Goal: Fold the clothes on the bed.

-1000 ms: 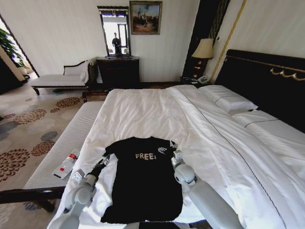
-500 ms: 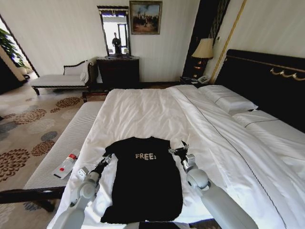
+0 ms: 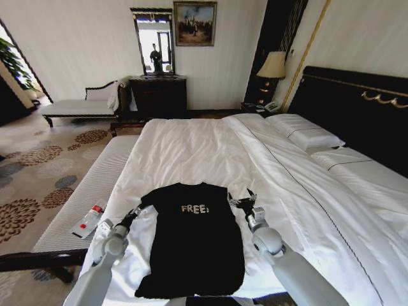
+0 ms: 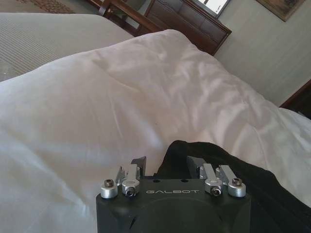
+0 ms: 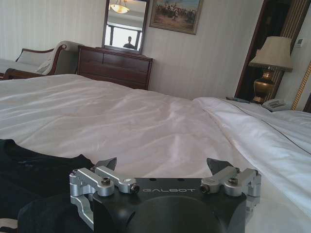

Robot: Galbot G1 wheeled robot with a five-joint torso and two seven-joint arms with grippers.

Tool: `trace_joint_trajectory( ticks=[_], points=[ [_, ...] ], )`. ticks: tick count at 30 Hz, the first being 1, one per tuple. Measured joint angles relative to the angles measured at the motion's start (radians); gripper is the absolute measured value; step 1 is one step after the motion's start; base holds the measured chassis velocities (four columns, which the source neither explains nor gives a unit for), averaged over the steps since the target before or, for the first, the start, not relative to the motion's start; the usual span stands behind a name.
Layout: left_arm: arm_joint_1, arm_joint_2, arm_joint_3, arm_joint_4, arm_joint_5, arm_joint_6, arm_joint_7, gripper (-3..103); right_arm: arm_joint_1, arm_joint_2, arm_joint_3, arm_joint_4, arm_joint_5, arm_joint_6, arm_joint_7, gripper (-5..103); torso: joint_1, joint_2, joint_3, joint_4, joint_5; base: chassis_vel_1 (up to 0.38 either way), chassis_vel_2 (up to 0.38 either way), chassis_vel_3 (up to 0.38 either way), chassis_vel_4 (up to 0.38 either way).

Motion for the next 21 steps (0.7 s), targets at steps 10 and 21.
trace_joint_trajectory(
  ticks=[10, 21],
  points=[
    [-0.018, 0.005, 0.041, 0.034, 0.015, 0.002, 0.000, 40, 0.002, -0.006, 0.010, 0.004, 0.013, -0.010, 0.013, 100, 0.000, 0.000, 0.000, 0.0000, -0.0001, 0.000, 0.000, 0.000, 0.000],
    [-0.025, 0.004, 0.048, 0.059, 0.051, 0.009, -0.017, 21, 0.005, -0.011, 0.012, 0.012, 0.031, -0.016, 0.025, 100, 0.000, 0.000, 0.000, 0.0000, -0.0001, 0.000, 0.000, 0.000, 0.000]
  ],
)
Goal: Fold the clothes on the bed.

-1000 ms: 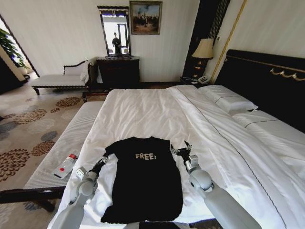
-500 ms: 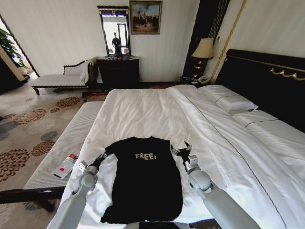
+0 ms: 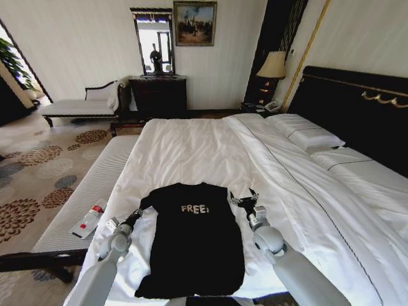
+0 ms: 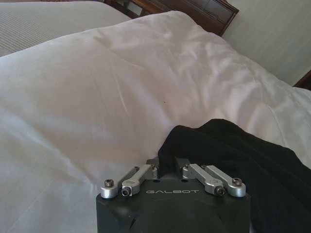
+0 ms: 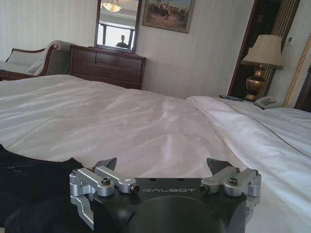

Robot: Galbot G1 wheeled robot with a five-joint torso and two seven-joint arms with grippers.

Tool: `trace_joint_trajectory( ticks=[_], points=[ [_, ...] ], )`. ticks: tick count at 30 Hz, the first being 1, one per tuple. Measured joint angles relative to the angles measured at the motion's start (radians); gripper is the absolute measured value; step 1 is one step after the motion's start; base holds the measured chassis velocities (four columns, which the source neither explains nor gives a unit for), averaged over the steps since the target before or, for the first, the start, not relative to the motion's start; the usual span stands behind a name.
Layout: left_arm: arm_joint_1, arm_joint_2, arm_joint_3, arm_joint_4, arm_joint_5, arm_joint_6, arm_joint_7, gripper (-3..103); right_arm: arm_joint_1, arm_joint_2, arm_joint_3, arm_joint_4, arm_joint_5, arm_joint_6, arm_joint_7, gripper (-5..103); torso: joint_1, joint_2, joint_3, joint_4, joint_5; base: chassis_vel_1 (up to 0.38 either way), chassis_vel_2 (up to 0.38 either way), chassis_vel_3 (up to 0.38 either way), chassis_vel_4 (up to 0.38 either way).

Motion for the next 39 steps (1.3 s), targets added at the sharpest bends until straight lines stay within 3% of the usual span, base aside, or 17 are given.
trace_joint_trajectory(
  ticks=[1, 5, 17, 24, 31, 35, 39],
  points=[
    [0.000, 0.000, 0.000, 0.000, 0.000, 0.000, 0.000, 21, 0.000, 0.000, 0.000, 0.000, 0.000, 0.000, 0.000, 100, 0.000, 0.000, 0.000, 0.0000, 0.0000, 0.000, 0.000, 0.000, 0.000],
    [-0.003, 0.001, 0.005, -0.005, 0.013, 0.000, -0.004, 2, -0.006, 0.001, 0.005, 0.003, 0.001, -0.001, 0.003, 100, 0.000, 0.000, 0.000, 0.0001, 0.0000, 0.000, 0.000, 0.000, 0.000],
    [-0.003, 0.002, -0.023, -0.031, 0.012, -0.001, -0.020, 0, -0.018, 0.003, 0.013, 0.010, 0.001, -0.002, 0.006, 100, 0.000, 0.000, 0.000, 0.0001, -0.0001, 0.000, 0.000, 0.000, 0.000],
    [-0.049, 0.058, -0.034, -0.025, -0.038, 0.014, -0.027, 0, -0.015, -0.003, 0.010, 0.014, 0.005, -0.004, 0.008, 100, 0.000, 0.000, 0.000, 0.0000, 0.0000, 0.000, 0.000, 0.000, 0.000],
    [-0.052, 0.093, 0.014, -0.069, -0.049, 0.041, -0.057, 0, -0.022, 0.004, 0.016, 0.016, 0.006, -0.005, 0.011, 100, 0.000, 0.000, 0.000, 0.0002, 0.0001, 0.000, 0.000, 0.000, 0.000],
    [-0.046, 0.109, 0.078, -0.194, 0.002, 0.224, -0.193, 0, -0.029, 0.006, 0.030, 0.021, 0.032, -0.010, 0.012, 100, 0.000, 0.000, 0.000, 0.0000, -0.0001, 0.000, 0.000, 0.000, 0.000],
    [-0.043, 0.116, 0.106, -0.283, 0.008, 0.305, -0.237, 0, -0.003, 0.009, 0.008, 0.009, 0.042, -0.013, 0.014, 100, 0.000, 0.000, 0.000, -0.0002, 0.0004, 0.000, 0.000, 0.000, 0.000]
  ],
)
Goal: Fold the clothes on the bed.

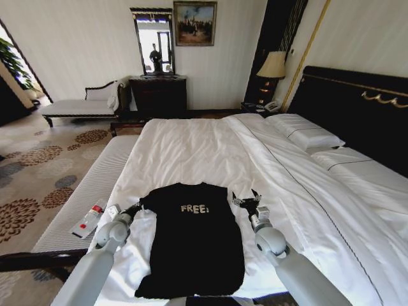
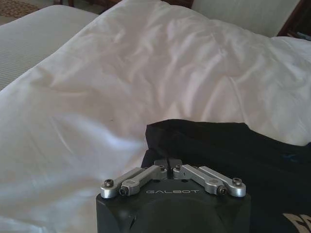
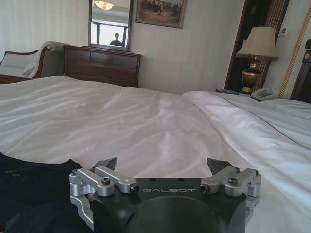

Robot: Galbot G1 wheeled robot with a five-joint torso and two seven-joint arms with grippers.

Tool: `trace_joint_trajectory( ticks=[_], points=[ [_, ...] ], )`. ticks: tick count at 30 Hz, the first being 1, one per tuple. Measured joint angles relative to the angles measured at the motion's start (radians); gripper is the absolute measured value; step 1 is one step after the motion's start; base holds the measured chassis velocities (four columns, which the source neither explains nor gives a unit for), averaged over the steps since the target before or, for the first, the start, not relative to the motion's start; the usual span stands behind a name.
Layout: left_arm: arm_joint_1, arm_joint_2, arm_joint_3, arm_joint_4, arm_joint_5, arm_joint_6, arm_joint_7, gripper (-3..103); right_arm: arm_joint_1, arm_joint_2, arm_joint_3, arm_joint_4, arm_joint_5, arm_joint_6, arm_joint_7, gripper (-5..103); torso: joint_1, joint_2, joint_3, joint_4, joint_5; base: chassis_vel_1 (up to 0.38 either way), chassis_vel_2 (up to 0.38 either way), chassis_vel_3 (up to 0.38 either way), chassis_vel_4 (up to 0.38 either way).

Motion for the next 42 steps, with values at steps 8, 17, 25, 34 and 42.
trace_joint_trajectory(
  ticks=[8, 17, 25, 34, 42],
  points=[
    [-0.002, 0.058, 0.138, -0.020, 0.145, 0.031, 0.008, 0, 0.019, 0.000, -0.025, -0.010, 0.003, -0.001, -0.004, 100, 0.000, 0.000, 0.000, 0.0003, -0.0005, 0.000, 0.000, 0.000, 0.000],
    [-0.070, 0.038, 0.258, 0.019, 0.164, 0.002, -0.007, 0, 0.034, -0.004, -0.045, -0.015, 0.010, 0.003, -0.011, 100, 0.000, 0.000, 0.000, 0.0003, -0.0005, 0.000, 0.000, 0.000, 0.000],
    [-0.095, 0.025, 0.299, -0.030, 0.145, 0.011, -0.044, 0, 0.023, -0.003, -0.035, -0.013, 0.009, 0.004, -0.012, 100, 0.000, 0.000, 0.000, 0.0001, -0.0004, 0.000, 0.000, 0.000, 0.000],
    [-0.094, 0.021, 0.327, -0.078, 0.104, 0.027, -0.060, 0, 0.015, -0.002, -0.024, -0.012, 0.009, 0.008, -0.016, 100, 0.000, 0.000, 0.000, 0.0002, -0.0003, 0.000, 0.000, 0.000, 0.000],
    [-0.129, -0.015, 0.387, -0.025, 0.095, 0.011, -0.055, 0, 0.009, 0.000, -0.020, -0.012, 0.008, 0.008, -0.015, 100, 0.000, 0.000, 0.000, 0.0003, -0.0004, 0.000, 0.000, 0.000, 0.000]
  ],
)
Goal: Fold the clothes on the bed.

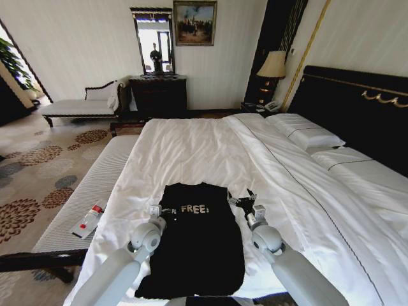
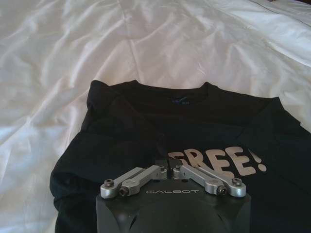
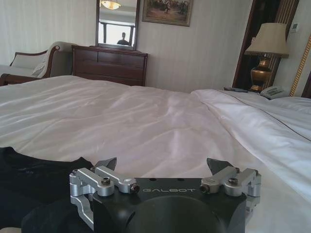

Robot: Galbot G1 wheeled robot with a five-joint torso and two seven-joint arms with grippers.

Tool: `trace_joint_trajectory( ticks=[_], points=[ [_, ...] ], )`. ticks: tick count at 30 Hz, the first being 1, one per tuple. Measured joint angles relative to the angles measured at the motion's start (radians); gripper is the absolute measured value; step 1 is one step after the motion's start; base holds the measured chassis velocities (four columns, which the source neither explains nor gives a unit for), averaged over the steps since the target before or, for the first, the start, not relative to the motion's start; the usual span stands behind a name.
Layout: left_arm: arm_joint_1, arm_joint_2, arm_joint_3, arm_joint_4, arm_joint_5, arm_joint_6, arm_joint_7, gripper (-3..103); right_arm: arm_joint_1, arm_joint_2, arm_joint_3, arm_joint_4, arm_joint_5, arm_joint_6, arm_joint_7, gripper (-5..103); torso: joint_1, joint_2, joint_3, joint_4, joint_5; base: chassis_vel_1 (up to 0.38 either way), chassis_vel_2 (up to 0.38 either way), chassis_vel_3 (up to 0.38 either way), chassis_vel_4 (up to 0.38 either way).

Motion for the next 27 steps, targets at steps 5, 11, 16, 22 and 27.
trace_joint_trajectory(
  ticks=[5, 11, 16, 22, 27],
  points=[
    [-0.032, -0.005, 0.032, 0.030, -0.022, -0.001, -0.015, 0, -0.008, 0.001, 0.004, 0.003, -0.002, 0.001, 0.000, 100, 0.000, 0.000, 0.000, -0.0002, 0.0000, 0.000, 0.000, 0.000, 0.000],
    [-0.011, -0.017, 0.041, 0.031, -0.027, -0.002, -0.026, 0, -0.012, 0.003, 0.011, 0.003, -0.004, 0.005, 0.000, 100, 0.000, 0.000, 0.000, 0.0000, -0.0001, 0.000, 0.000, 0.000, 0.000],
    [-0.002, -0.017, 0.036, 0.036, -0.027, -0.001, -0.026, 0, -0.015, 0.006, 0.013, 0.003, -0.004, 0.009, -0.001, 100, 0.000, 0.000, 0.000, -0.0001, 0.0000, 0.000, 0.000, 0.000, 0.000],
    [0.043, 0.014, 0.013, -0.009, -0.018, 0.030, -0.016, 9, -0.028, 0.007, 0.024, 0.009, -0.004, 0.013, -0.005, 100, 0.000, 0.000, 0.000, -0.0001, -0.0002, 0.000, 0.000, 0.000, 0.000],
    [0.114, 0.058, -0.043, -0.075, 0.008, 0.026, 0.006, 26, -0.038, 0.009, 0.036, 0.011, -0.004, 0.019, -0.010, 100, 0.000, 0.000, 0.000, 0.0002, -0.0003, 0.000, 0.000, 0.000, 0.000]
  ],
)
